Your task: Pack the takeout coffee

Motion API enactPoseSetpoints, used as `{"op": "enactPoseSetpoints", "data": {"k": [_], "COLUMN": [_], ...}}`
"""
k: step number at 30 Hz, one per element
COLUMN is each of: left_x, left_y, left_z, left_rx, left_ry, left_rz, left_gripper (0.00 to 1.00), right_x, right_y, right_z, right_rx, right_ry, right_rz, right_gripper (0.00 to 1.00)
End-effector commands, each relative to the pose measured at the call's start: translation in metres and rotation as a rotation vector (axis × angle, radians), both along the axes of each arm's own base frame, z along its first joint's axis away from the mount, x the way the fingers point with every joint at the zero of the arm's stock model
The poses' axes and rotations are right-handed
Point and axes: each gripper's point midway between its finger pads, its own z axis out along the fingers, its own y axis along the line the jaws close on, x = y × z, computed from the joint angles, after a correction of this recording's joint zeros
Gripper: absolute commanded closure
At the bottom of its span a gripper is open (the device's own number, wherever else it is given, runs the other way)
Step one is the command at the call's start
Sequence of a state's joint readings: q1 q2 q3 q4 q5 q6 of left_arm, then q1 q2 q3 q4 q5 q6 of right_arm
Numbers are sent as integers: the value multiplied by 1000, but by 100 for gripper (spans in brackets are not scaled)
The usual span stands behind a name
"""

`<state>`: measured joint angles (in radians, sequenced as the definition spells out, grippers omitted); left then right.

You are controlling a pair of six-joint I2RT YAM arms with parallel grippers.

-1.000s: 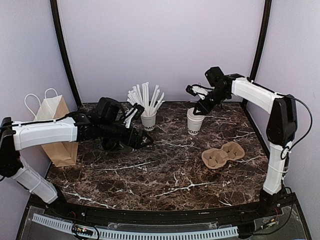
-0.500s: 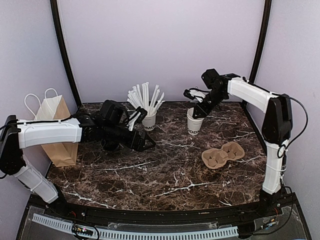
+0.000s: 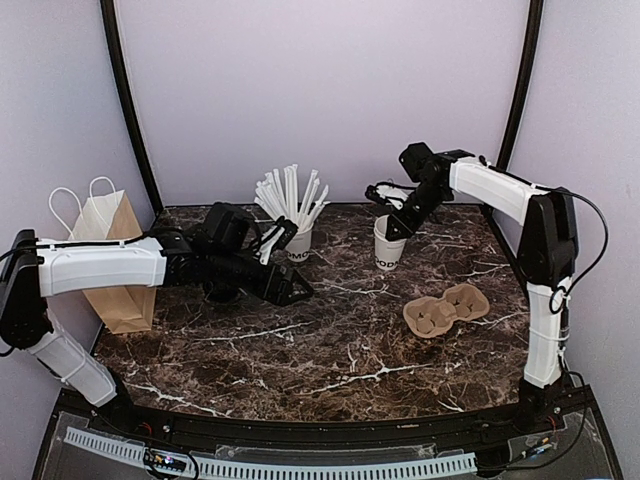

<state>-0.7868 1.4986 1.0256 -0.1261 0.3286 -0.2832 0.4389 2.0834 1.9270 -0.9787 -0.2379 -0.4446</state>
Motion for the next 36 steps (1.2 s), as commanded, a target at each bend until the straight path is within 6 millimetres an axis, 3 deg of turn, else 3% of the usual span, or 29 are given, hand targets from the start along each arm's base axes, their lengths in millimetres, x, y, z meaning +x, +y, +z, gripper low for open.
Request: {"op": "enactPoseSetpoints", "data": {"k": [1,6,10,18,36], "left_x": [-3,-4,-4,-4,-4], "left_y": [-9,-10,-10,-11,-13], "left_z": [4,2,2,0,-4], "left_rx": [-24,-22,-20,-15,-16], "left_ry": [4,9,8,10,13], "left_rz": [-19,-20,-18,-19,-18], "left_gripper": [12,12,12,12,12], "right_x": [5,3,3,2,1], "right_y": [6,6,6,3,-2], "right_z": [7,9,9,2,-9], "right_rx": [9,9,5,-44,-92], "right_ry": [-20,-22,-23,-27,-20], "right_rz": [12,15,14,7,-16], "right_gripper": [85,94,96,86,91]}}
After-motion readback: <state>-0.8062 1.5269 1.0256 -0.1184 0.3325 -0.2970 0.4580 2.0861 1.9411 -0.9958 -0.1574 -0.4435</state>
